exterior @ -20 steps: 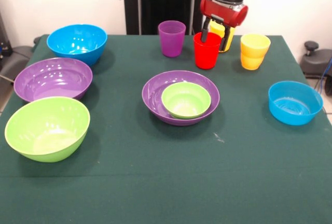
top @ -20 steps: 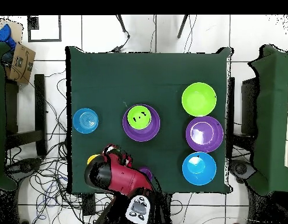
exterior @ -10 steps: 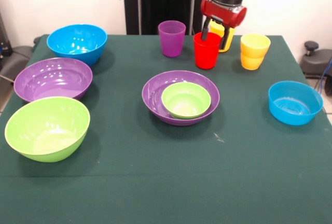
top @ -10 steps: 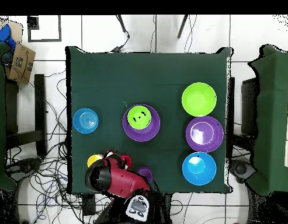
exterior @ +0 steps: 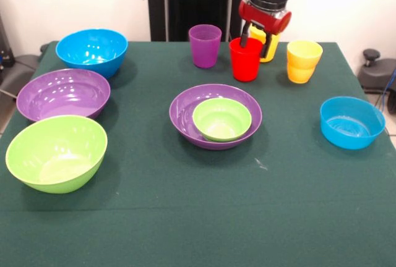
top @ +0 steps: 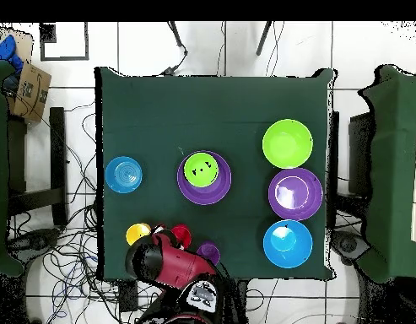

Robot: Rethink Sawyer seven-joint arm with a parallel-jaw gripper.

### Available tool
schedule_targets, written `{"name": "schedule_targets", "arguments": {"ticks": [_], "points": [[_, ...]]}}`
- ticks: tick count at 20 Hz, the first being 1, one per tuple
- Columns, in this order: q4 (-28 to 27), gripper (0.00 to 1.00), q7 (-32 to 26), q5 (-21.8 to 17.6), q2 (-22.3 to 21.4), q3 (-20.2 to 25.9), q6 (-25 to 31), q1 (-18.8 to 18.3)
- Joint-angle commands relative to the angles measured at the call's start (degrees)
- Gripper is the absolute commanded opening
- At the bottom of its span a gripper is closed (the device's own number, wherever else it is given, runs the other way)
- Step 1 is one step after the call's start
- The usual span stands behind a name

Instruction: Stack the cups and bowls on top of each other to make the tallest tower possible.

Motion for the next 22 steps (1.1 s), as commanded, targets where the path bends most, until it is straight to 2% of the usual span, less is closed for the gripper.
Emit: {"name": "schedule_targets", "arguments": {"ticks": [1, 6, 18, 19, 22], "points": [[2.4, 1.00, 12.1, 0.7, 3.2, 8.0, -1.3, -1.5], [2.3, 1.00, 13.2, -0.5, 4.3, 9.9, -6.1, -2.8], [2.4, 1.00, 13.9, -0.2, 5.1, 10.7, -9.9, -2.7], [2.0, 0.00, 13.5, -0.2, 5.4, 9.6, -11.4, -1.8], [2.0, 0.00, 13.1, -0.7, 5.4, 9.7, -11.8, -2.0]]}}
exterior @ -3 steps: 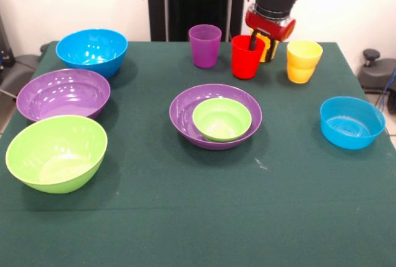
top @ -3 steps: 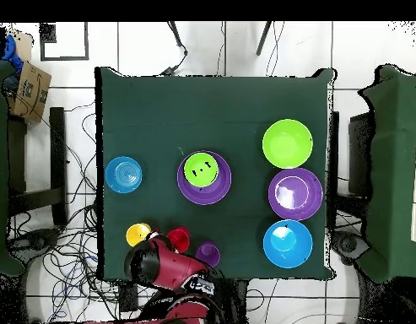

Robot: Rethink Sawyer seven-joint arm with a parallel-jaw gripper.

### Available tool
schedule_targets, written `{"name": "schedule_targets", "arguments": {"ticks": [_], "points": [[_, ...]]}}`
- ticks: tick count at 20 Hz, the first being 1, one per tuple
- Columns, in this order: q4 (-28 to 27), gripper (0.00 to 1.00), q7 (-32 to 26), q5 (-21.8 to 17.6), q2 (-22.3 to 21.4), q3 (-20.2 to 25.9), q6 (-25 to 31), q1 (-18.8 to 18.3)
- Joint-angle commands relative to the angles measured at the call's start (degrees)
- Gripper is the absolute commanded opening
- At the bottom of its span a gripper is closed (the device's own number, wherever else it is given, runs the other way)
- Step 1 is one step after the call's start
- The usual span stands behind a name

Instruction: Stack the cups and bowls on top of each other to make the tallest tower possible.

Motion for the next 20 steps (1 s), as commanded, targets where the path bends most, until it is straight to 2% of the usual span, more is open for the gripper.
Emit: {"name": "schedule_targets", "arguments": {"ticks": [1, 6, 11, 17, 20], "points": [[-0.1, 0.00, 12.9, -0.9, 1.5, 5.1, -5.2, -0.2], [0.3, 0.00, 13.7, -1.4, 2.0, 7.7, -6.0, -2.7], [0.2, 0.00, 13.3, -1.6, 2.1, 7.8, -6.3, -3.7], [0.3, 0.00, 13.1, -0.7, 0.9, 6.6, -5.2, -3.4], [-0.1, 0.00, 14.3, -1.1, 1.7, 7.5, -7.7, -3.5]]}}
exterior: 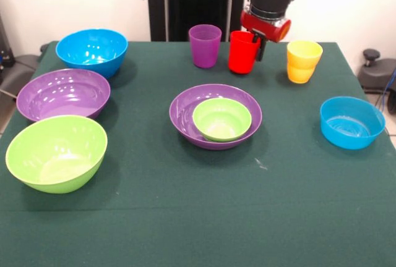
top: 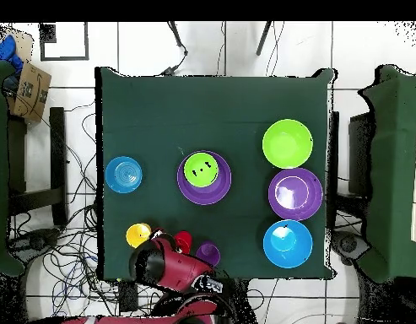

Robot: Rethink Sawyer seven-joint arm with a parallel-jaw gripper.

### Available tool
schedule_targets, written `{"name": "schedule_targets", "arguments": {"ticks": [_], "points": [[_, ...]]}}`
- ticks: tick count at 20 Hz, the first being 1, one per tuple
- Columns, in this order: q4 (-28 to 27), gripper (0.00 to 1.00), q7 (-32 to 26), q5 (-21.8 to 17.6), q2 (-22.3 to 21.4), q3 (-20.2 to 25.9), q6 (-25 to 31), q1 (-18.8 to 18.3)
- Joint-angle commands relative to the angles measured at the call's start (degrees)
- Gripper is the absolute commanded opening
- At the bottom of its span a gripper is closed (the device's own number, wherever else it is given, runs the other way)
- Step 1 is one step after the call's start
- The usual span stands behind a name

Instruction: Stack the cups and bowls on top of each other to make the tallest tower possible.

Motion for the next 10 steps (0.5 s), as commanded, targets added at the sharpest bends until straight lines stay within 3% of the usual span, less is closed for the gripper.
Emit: {"name": "schedule_targets", "arguments": {"ticks": [1, 5, 7, 10], "points": [[-0.6, 0.00, 14.3, -0.2, 1.0, 5.8, -5.4, -0.1], [1.9, 0.00, 13.7, 3.5, -8.9, 4.9, 5.0, 3.2], [0.9, 0.00, 13.0, 6.0, -12.4, 1.1, 12.2, 6.8], [-3.5, 0.00, 12.4, 7.6, -13.6, -6.9, 19.9, 14.4]]}}
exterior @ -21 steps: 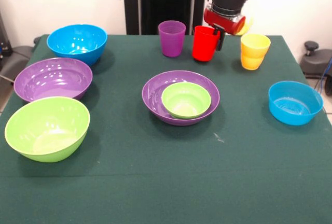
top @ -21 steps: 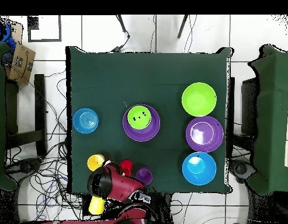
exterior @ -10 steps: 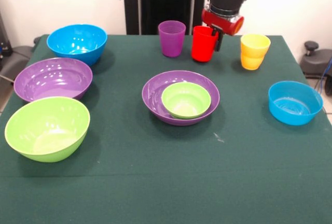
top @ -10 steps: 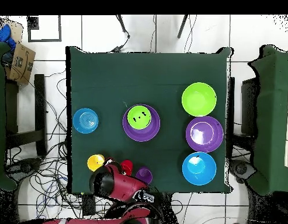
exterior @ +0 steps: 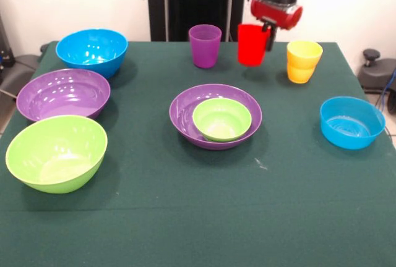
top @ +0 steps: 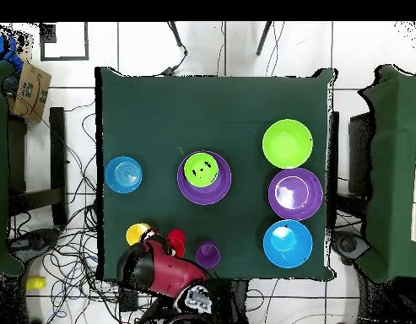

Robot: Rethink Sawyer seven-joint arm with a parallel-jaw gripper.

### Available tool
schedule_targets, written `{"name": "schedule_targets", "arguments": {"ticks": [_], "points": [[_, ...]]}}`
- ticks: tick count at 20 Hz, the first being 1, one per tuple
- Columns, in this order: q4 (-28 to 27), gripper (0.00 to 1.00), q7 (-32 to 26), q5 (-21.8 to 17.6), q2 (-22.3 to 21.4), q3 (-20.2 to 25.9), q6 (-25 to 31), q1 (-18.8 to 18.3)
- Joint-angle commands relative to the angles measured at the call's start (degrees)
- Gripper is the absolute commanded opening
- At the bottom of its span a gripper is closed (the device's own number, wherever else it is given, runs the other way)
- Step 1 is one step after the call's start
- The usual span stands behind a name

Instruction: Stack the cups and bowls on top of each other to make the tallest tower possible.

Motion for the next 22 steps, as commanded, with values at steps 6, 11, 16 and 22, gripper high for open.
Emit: {"name": "schedule_targets", "arguments": {"ticks": [6, 11, 16, 22], "points": [[-13.2, 0.00, 12.8, 2.3, -7.5, -15.4, 29.7, 15.3], [-21.6, 0.00, 12.0, -0.4, -6.9, -20.1, 38.3, 16.9], [-25.2, 0.00, 9.6, 0.4, -6.1, -18.6, 39.0, 13.8], [-27.9, 0.00, 4.9, -0.5, -6.7, -16.1, 39.7, 8.6]]}}
